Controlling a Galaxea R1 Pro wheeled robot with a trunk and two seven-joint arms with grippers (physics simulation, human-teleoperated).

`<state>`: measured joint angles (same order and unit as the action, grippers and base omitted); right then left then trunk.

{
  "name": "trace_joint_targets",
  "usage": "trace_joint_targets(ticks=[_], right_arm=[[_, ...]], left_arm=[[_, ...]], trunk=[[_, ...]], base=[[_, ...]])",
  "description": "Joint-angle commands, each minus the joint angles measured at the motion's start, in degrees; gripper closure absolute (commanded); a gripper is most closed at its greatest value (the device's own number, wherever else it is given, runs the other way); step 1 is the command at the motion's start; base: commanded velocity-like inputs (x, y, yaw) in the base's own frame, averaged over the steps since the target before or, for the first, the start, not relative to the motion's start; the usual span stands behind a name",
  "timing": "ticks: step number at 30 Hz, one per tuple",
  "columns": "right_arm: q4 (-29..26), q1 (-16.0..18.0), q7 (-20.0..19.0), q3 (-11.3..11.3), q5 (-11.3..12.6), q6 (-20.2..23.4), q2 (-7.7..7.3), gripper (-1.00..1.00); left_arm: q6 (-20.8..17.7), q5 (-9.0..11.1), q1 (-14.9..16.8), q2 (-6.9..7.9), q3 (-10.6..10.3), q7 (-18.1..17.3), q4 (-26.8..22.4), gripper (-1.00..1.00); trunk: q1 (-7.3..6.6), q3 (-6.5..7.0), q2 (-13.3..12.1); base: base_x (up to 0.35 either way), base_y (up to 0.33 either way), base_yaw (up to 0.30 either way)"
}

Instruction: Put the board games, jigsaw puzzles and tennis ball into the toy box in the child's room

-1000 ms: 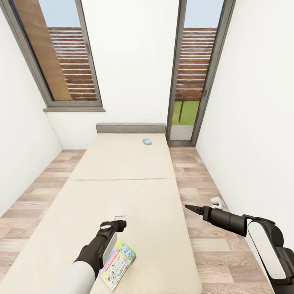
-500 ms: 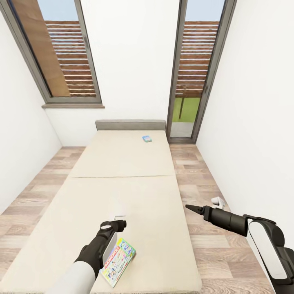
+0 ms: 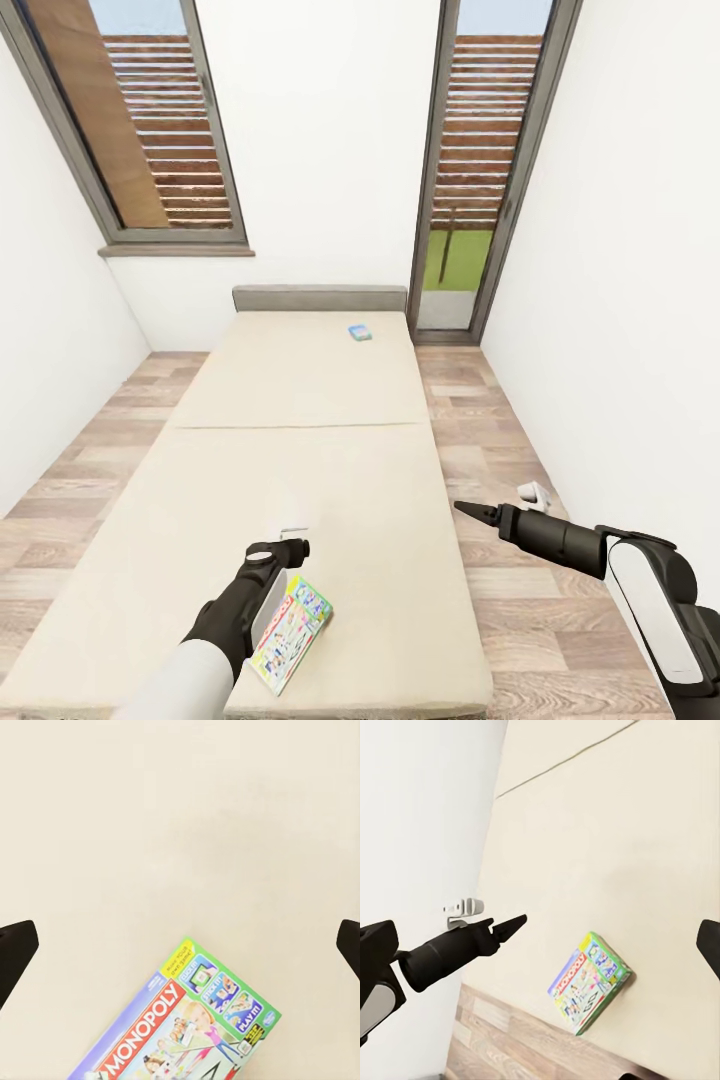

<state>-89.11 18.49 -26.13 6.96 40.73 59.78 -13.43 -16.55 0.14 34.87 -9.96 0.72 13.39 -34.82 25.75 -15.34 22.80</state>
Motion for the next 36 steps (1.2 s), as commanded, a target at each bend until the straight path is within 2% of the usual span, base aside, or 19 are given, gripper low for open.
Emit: trace_joint_targets(ticks=[1,36], right_arm=[[0.0,0.1,-0.6,0.1,-0.5,0.2,0.0,-1.0],[0.1,0.1,-0.5,0.1,-0.5,0.2,-0.05,-1.0]], left_arm=[[-0.3,0.0,0.0,-0.04,0.1,0.1,-0.1,-1.0],[-0.3,0.0,0.0,-0.04,0.1,0.1,-0.1,-1.0]], trunk=[[0.03,-0.2,0.1],[0.03,-3.52,0.1]], base=[[0.0,0.0,0.0],[0.0,0.0,0.0]])
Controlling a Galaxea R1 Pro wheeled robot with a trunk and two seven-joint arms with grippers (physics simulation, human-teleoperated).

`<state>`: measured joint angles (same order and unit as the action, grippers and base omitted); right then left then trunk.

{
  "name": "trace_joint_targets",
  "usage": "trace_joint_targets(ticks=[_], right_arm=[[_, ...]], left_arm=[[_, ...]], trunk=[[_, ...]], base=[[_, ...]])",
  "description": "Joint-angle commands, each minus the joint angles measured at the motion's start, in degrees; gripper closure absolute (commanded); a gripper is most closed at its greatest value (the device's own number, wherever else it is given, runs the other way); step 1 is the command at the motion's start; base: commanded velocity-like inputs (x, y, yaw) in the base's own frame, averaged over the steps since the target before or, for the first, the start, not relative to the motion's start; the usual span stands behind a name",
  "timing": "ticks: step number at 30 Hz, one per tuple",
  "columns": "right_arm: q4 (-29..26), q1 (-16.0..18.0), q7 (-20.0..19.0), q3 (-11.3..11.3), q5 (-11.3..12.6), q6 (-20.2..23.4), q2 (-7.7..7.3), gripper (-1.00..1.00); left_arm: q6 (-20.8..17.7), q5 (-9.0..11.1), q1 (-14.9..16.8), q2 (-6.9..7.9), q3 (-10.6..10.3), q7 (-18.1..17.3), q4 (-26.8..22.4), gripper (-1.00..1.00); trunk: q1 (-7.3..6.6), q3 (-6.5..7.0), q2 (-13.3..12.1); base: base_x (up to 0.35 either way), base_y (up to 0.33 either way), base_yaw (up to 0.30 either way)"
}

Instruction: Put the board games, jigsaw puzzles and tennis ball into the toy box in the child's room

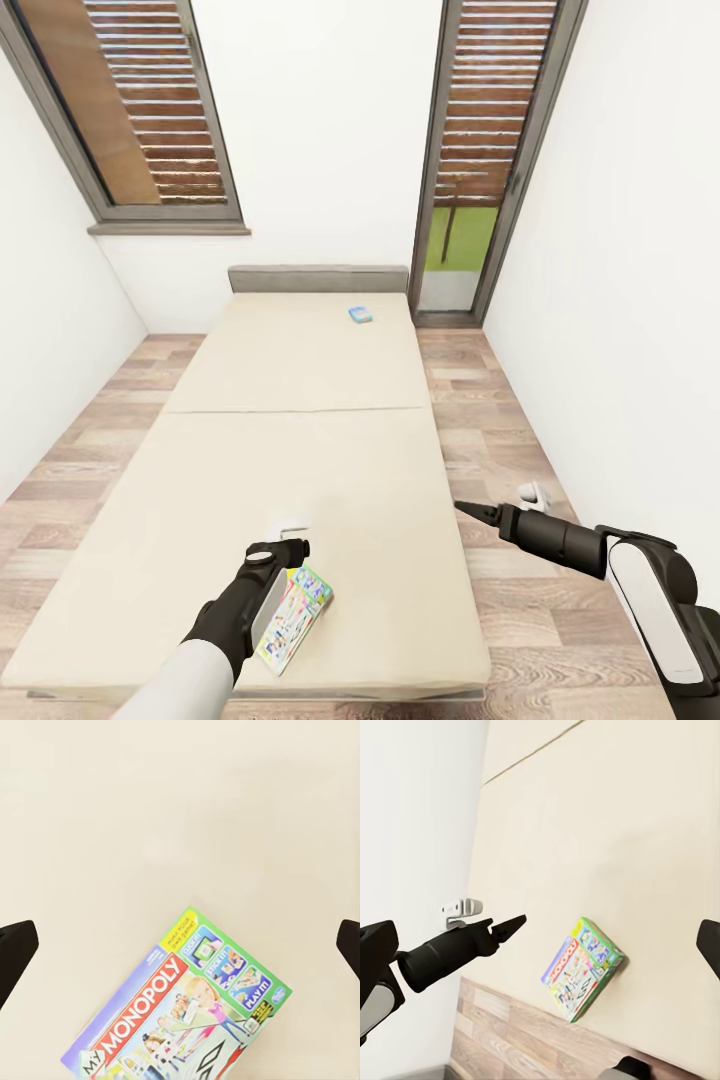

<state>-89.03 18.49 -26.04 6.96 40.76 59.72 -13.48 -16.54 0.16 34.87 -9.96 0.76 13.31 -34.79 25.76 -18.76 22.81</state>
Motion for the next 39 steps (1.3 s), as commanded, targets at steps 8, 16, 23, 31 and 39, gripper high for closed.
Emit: trace_joint_targets(ticks=[8,16,23,31,39], right_arm=[[0.0,0.1,-0.6,0.1,-0.5,0.2,-0.05,-1.0],[0.0,0.1,-0.5,0.3,-0.6,0.1,-0.09,-1.0],[0.0,0.1,-0.6,0.5,-0.6,0.1,-0.14,-1.0],[0.0,0.1,-0.5,0.5,-0.6,0.1,-0.14,-1.0],[0.0,0.1,-0.5,0.5,-0.6,0.1,-0.14,-1.0]], left_arm=[[-0.6,0.0,0.0,-0.04,0.2,0.2,-0.1,-1.0],[-4.7,0.2,2.1,-0.04,0.2,0.3,-0.2,-1.0],[-11.5,0.3,10.6,-0.04,0.4,0.3,-0.2,-1.0],[-14.4,0.3,14.2,-0.04,0.5,1.0,-0.2,-1.0],[-14.4,0.3,14.6,-0.04,0.5,1.2,-0.1,-1.0]], trunk=[[0.03,-0.86,0.1],[0.03,-1.62,0.1],[0.03,-2.28,0.1],[0.03,-3.04,0.1],[0.03,-3.8,0.1]], base=[[0.0,0.0,0.0],[0.0,0.0,0.0],[0.0,0.0,0.0],[0.0,0.0,0.0],[0.0,0.0,0.0]])
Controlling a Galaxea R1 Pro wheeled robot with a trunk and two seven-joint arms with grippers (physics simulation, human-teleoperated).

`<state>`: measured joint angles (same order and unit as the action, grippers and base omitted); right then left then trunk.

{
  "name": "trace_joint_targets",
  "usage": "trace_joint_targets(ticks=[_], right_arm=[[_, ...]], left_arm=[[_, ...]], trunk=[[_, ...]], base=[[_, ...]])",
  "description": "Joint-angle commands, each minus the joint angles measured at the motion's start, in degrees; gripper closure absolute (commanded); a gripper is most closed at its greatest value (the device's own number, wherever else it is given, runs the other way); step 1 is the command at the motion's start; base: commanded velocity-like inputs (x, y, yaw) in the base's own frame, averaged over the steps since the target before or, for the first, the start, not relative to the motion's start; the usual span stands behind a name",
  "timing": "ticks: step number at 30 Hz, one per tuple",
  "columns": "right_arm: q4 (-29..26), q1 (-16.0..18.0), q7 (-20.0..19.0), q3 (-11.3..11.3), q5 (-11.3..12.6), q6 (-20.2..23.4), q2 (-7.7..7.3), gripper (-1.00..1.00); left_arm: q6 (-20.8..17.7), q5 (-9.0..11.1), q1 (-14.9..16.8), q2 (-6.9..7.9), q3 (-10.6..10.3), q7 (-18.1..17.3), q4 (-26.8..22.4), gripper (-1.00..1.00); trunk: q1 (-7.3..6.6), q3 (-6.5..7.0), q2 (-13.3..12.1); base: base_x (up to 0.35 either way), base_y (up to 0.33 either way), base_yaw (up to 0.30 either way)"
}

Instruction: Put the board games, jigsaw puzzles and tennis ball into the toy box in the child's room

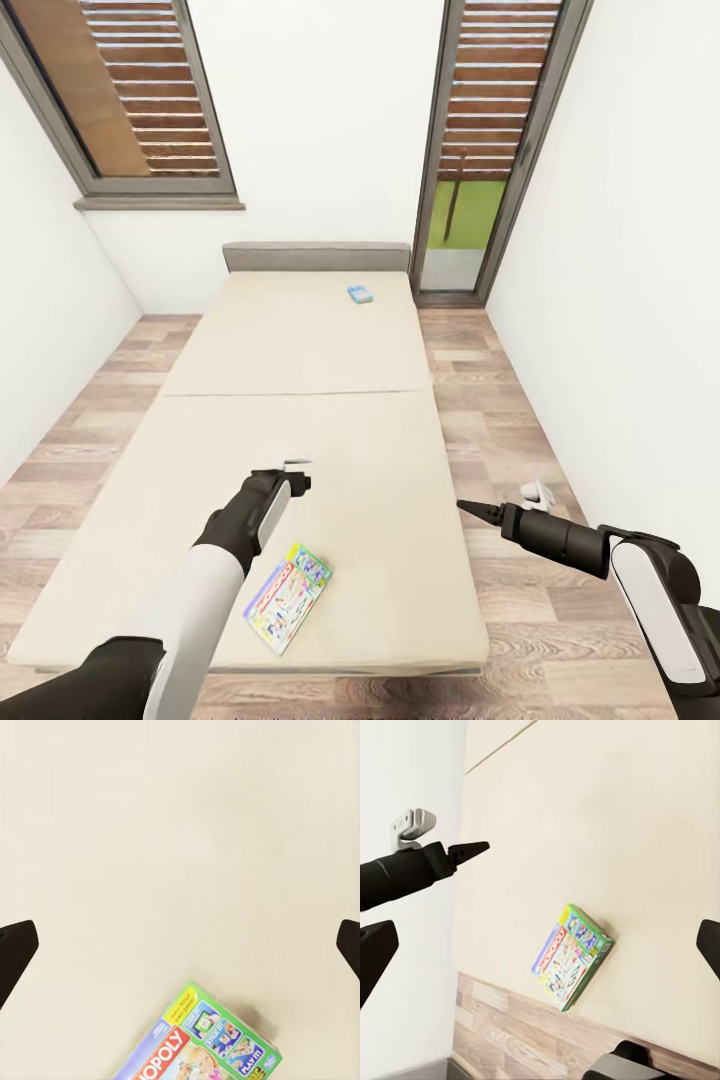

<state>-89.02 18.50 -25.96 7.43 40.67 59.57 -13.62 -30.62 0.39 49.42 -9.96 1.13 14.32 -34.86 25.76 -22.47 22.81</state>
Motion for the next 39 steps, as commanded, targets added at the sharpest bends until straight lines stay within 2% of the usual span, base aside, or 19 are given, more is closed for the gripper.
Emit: trace_joint_targets(ticks=[1,9,24,39], right_arm=[[0.0,0.0,-0.6,0.1,-0.5,0.2,0.0,-1.0],[0.0,0.0,-0.6,0.1,-0.5,0.2,0.0,-1.0],[0.0,0.0,-0.6,0.1,-0.6,0.3,-0.06,-1.0],[-0.4,0.0,-1.3,5.2,-0.2,0.4,-0.19,-1.0]], left_arm=[[-0.2,0.0,0.0,-0.04,0.1,0.2,0.1,-1.0],[3.0,0.0,0.1,-0.04,0.2,0.2,3.0,-1.0],[4.0,0.0,0.1,-0.04,0.1,0.2,3.4,-1.0],[3.2,0.0,0.5,-0.04,0.0,0.2,3.0,-1.0]], trunk=[[0.03,-0.19,0.1],[0.03,-0.95,0.1],[0.03,-2.37,0.1],[0.03,-3.79,0.1]], base=[[0.0,0.0,0.0],[0.0,0.0,0.0],[0.0,0.0,0.0],[0.0,0.0,0.0]])
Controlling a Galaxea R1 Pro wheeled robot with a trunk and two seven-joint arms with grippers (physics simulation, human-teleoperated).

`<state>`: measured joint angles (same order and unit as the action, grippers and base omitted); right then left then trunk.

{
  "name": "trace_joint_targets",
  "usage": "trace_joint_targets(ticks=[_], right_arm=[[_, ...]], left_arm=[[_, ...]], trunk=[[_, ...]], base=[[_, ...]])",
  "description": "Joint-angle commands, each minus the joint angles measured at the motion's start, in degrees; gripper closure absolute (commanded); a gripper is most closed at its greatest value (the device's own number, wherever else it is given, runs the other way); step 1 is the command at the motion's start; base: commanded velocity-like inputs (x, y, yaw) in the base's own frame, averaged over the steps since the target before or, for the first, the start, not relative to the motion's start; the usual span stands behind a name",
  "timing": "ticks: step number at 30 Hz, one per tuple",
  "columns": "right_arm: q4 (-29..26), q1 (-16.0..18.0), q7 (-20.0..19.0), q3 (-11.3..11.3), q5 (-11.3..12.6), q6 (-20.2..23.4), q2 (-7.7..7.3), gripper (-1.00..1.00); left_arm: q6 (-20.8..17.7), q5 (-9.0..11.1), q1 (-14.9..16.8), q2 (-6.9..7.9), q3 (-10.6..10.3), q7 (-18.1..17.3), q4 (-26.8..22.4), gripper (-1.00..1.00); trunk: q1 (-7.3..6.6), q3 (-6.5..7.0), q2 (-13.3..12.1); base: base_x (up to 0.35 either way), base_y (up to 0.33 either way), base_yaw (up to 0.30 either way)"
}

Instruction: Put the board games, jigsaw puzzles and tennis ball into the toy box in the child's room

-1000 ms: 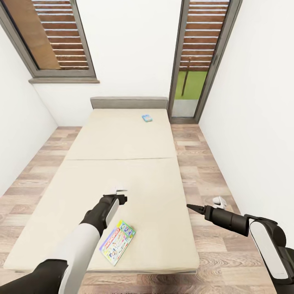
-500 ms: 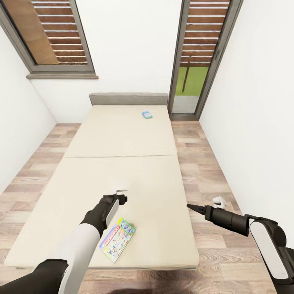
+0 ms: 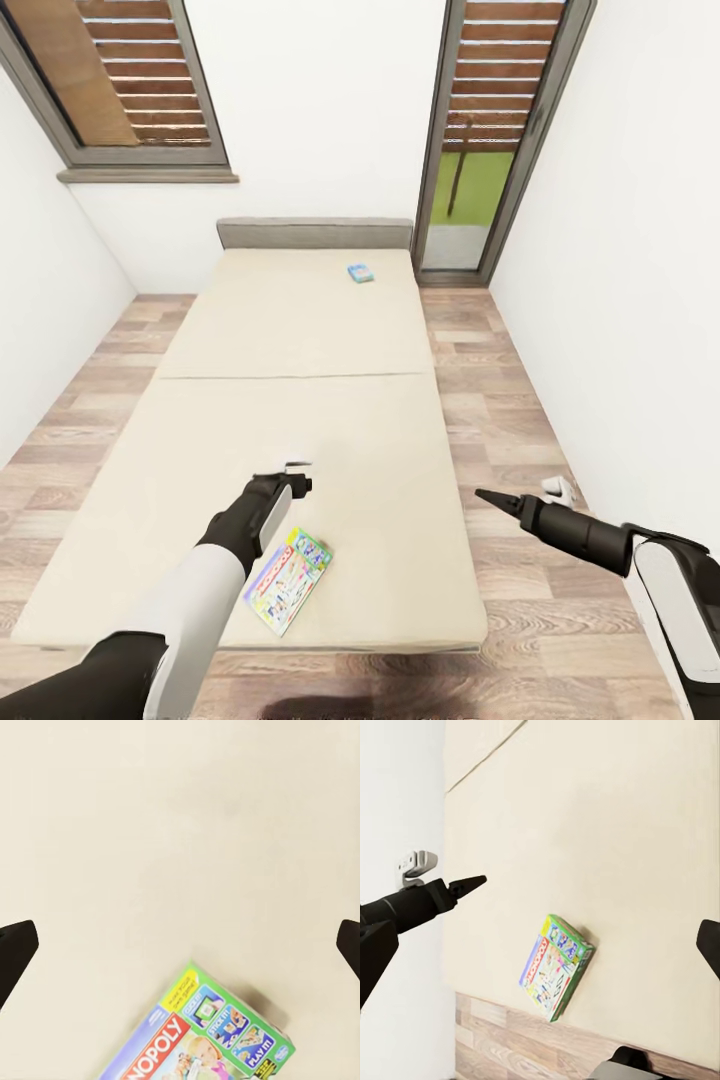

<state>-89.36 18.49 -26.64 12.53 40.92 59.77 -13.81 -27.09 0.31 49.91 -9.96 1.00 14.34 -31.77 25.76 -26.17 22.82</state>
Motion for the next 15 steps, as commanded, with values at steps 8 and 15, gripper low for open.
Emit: trace_joint_targets(ticks=[8,15], right_arm=[[0.1,0.2,-5.1,2.1,-0.5,0.2,-1.6,-1.0],[0.3,0.2,-7.6,2.5,-0.7,0.2,-1.96,-1.0]], left_arm=[[-1.8,0.0,1.9,-0.04,0.1,0.2,-0.1,-1.0],[-4.4,0.1,4.7,-0.04,0.2,0.2,0.0,-1.0]], trunk=[[0.03,-0.85,0.1],[0.03,-1.51,0.1]], base=[[0.0,0.0,0.0],[0.0,0.0,0.0]])
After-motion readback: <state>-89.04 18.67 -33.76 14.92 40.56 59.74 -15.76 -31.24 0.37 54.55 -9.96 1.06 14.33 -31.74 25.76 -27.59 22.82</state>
